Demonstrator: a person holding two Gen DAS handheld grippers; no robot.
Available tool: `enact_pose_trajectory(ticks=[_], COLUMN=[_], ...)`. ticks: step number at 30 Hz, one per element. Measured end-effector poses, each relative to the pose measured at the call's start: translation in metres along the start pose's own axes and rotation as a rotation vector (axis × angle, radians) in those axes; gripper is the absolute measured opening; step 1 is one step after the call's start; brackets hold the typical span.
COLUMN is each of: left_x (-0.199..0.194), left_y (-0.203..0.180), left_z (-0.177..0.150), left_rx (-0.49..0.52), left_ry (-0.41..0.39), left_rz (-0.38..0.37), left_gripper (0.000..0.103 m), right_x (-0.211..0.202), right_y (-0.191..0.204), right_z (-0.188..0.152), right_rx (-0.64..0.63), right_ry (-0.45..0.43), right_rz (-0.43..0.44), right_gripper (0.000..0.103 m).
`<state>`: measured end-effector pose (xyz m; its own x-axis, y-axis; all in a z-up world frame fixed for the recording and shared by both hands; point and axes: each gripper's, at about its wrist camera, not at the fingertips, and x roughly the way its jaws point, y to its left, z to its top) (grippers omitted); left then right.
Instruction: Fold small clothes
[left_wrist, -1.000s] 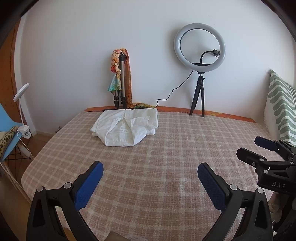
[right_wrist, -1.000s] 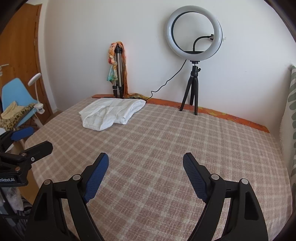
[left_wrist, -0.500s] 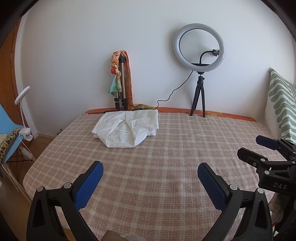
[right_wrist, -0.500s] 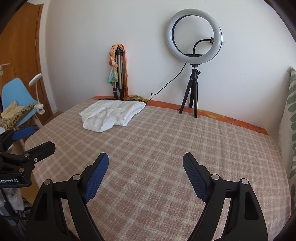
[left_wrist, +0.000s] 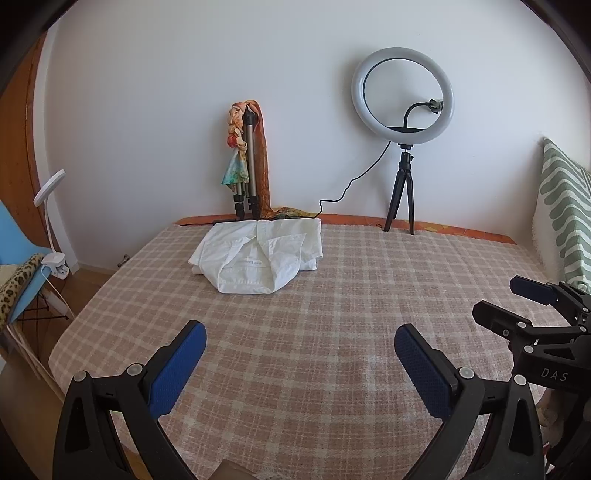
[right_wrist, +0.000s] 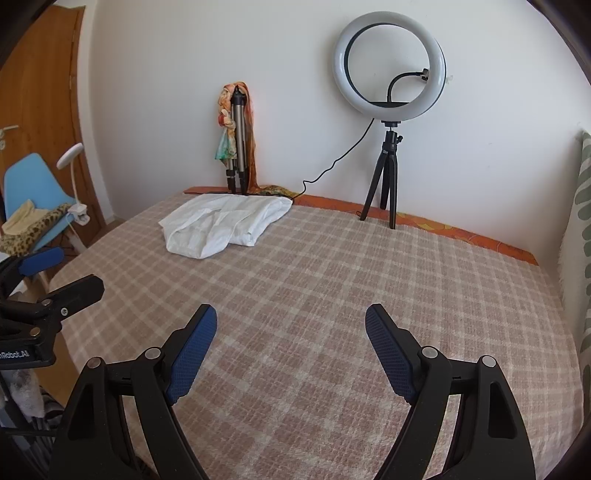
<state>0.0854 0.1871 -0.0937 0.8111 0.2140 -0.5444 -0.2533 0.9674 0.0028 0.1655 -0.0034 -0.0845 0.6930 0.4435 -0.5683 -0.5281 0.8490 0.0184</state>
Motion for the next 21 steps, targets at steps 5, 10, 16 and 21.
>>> enact_pose_trajectory(ticks=[5,10,16,21], left_x=[-0.0005,-0.0006,-0.0007,-0.0022], left_y=[0.0,0.0005,0.0011,-0.0014], left_z=[-0.0004,-0.0006,-0.0009,-0.0014], left_rx=[-0.001,0.0,0.003,0.025], left_ry=[0.0,-0.002,-0.004,-0.023], left_rz=[0.001,0.001,0.007,0.017], left_gripper=[0.103,0.103,0.103,0.103], right_x=[0.0009,0.0022,0.0035,0.0044], right_y=[0.0003,-0.0006,-0.0008,-0.0009], right_z=[-0.0002,-0.0008,-0.0014,-0.0023], right_rx=[0.002,0.008,0.01,0.01], right_ry=[0.002,0.008,0.012,0.016], right_rz=[0.0,0.002,0.002,0.004], right_gripper=[0.083,0.083,0.083,0.083])
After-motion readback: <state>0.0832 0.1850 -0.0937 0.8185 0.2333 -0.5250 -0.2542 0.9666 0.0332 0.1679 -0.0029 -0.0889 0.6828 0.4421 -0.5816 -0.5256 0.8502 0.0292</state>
